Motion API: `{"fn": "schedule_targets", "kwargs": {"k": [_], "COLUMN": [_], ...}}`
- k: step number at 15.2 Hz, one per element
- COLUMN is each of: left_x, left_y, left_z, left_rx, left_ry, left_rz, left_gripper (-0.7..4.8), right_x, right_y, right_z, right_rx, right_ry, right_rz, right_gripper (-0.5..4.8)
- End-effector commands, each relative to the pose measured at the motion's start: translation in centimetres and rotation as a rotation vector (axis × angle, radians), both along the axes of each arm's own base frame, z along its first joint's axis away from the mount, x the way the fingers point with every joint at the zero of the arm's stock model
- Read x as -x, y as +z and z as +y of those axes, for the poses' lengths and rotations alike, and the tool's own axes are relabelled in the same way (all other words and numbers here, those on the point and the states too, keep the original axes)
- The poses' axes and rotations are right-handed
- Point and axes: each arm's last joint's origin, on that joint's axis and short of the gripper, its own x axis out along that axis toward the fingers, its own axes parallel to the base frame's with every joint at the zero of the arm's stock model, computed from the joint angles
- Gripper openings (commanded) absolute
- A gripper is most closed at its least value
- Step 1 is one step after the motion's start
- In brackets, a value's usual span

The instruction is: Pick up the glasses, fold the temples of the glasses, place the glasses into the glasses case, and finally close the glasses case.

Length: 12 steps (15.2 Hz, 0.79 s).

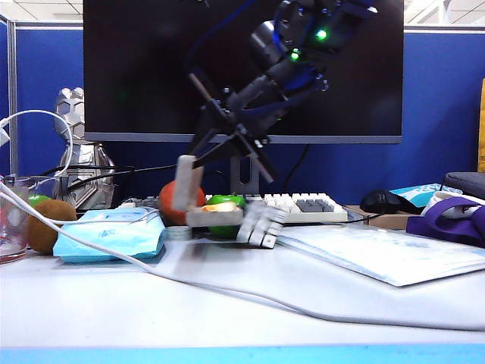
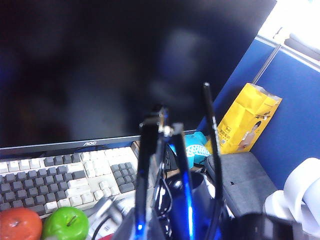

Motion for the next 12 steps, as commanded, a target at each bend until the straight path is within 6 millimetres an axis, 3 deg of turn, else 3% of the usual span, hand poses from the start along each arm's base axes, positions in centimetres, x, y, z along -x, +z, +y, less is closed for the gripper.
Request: {"fn": "schedule_targets", "kwargs": {"k": [1, 4, 9, 12], "left_x": [0.6, 0.8, 1.0, 1.2], "left_y": [0.7, 0.8, 1.0, 1.2], "left_z": [0.3, 0.4, 0.5, 0.6], "left_rx": [0.013, 0.016, 0.019, 0.023], "left_ry": [-0.007, -0.008, -0.008, -0.008], "left_rz": [-0.034, -0.040, -0.043, -0.052], "left_gripper": [-0.06, -0.06, -0.06, -0.06], "right_x": [1.7, 2.7, 4.0, 4.0], "right_y": [-0.1, -0.2, 1.5, 0.7], "right_z": [1.2, 0.8, 0.1, 0.5], "right_rx": [0.039, 0.110, 0.149, 0.143], "right_ry": [0.129, 0.201, 0.240, 0.189], "right_rz": [-0.012, -0.004, -0.034, -0.013], "right_gripper": [0.00, 0.00, 0.00, 0.00]}}
